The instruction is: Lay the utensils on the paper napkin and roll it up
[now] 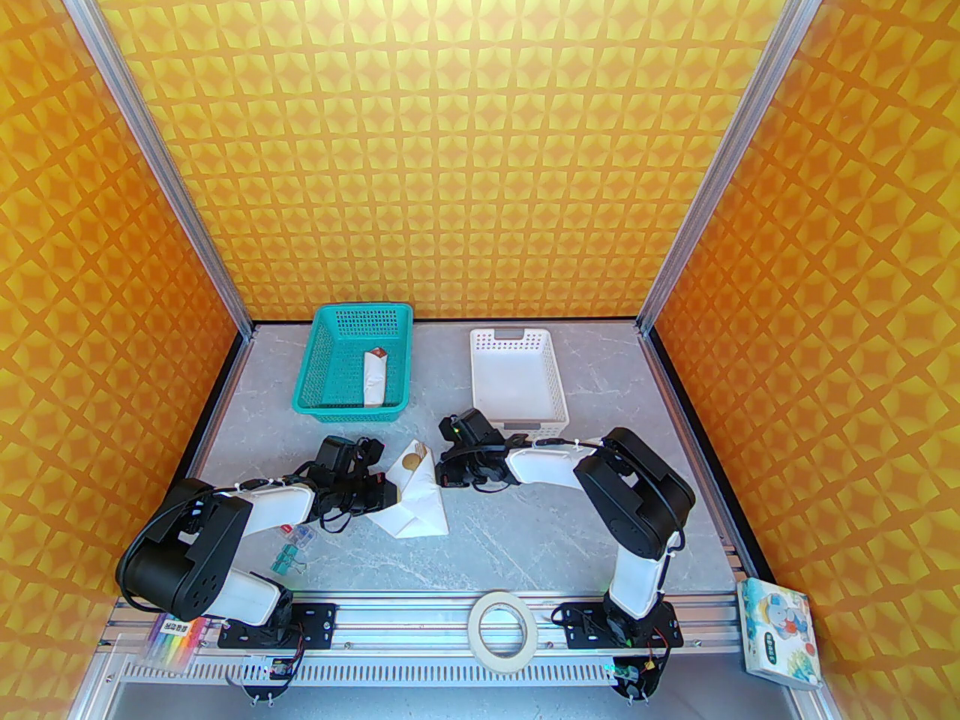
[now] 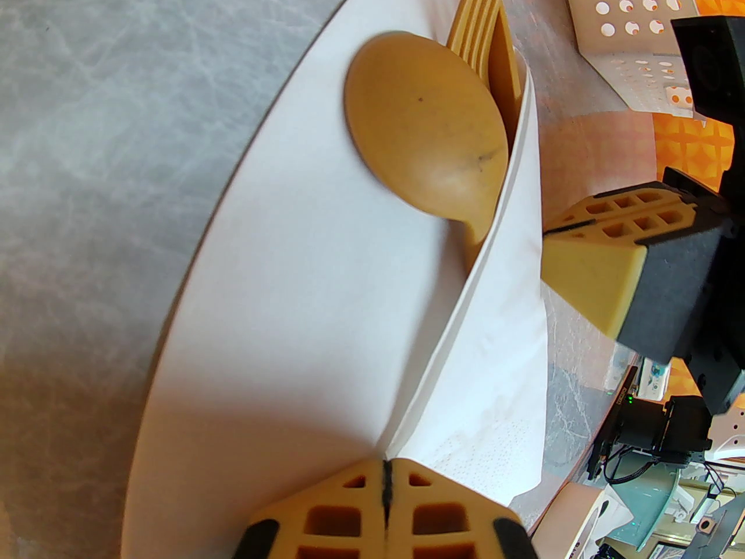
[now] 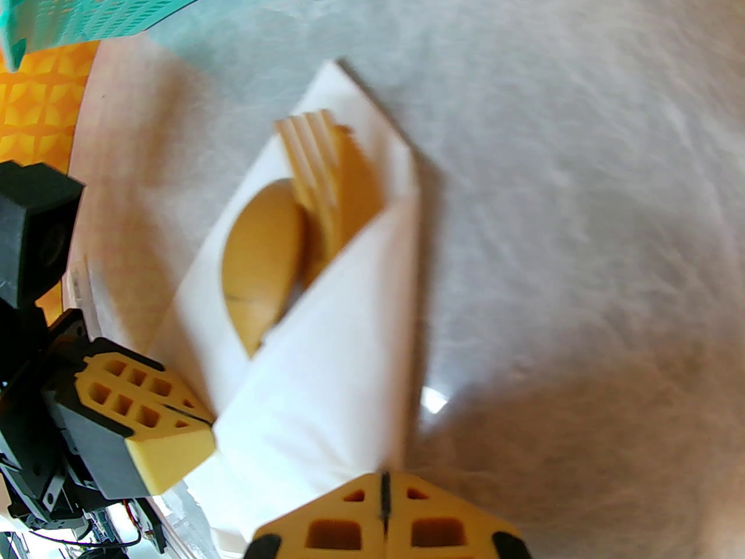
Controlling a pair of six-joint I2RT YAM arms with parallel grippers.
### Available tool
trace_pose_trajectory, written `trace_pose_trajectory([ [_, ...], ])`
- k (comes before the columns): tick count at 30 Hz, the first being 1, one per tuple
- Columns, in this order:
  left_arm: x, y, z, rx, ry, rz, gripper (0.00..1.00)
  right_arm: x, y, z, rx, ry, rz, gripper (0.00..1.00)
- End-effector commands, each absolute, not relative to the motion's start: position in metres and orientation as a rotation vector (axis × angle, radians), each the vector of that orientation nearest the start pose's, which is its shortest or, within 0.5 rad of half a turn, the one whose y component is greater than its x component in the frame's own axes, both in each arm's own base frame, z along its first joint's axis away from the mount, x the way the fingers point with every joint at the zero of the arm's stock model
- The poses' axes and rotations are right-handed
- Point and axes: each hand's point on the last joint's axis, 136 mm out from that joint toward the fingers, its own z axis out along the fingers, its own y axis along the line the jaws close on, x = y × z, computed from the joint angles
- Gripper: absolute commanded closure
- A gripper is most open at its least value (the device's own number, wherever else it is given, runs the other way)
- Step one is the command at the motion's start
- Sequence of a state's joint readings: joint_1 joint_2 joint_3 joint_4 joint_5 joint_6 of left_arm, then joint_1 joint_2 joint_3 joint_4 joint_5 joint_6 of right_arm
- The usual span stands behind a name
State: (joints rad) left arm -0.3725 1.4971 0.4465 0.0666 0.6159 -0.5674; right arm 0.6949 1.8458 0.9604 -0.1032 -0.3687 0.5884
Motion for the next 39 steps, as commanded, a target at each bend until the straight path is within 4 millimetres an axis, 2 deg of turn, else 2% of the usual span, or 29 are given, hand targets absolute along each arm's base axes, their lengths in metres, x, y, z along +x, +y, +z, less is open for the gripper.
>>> trace_pose_trajectory([
  [1, 0.220, -0.180, -0.013, -0.065, 2.822, -0.973, 1.00, 0.288, 0.312, 0.022, -0.313, 2.741, 0.871, 1.00],
  [6, 0.220, -0.181, -0.013, -0.062, 2.823, -0.974, 1.00, 0.295, 0.322, 0.050, -0.328, 2.679, 0.925, 1.00],
  [12, 0.219, -0.181, -0.014, -0.062, 2.824, -0.973, 1.00, 0.303, 0.335, 0.059, -0.333, 2.636, 0.990, 1.00],
  [24, 0.220, -0.181, -0.013, -0.060, 2.822, -0.973, 1.00, 0.310, 0.343, 0.035, -0.334, 2.672, 0.989, 1.00],
  [33, 0.220, -0.181, -0.013, -0.060, 2.824, -0.972, 1.00, 0.305, 0.327, 0.011, -0.323, 2.745, 0.874, 1.00],
  [39, 0.219, -0.181, -0.014, -0.061, 2.829, -0.971, 1.00, 0.305, 0.320, 0.008, -0.328, 2.758, 0.828, 1.00],
])
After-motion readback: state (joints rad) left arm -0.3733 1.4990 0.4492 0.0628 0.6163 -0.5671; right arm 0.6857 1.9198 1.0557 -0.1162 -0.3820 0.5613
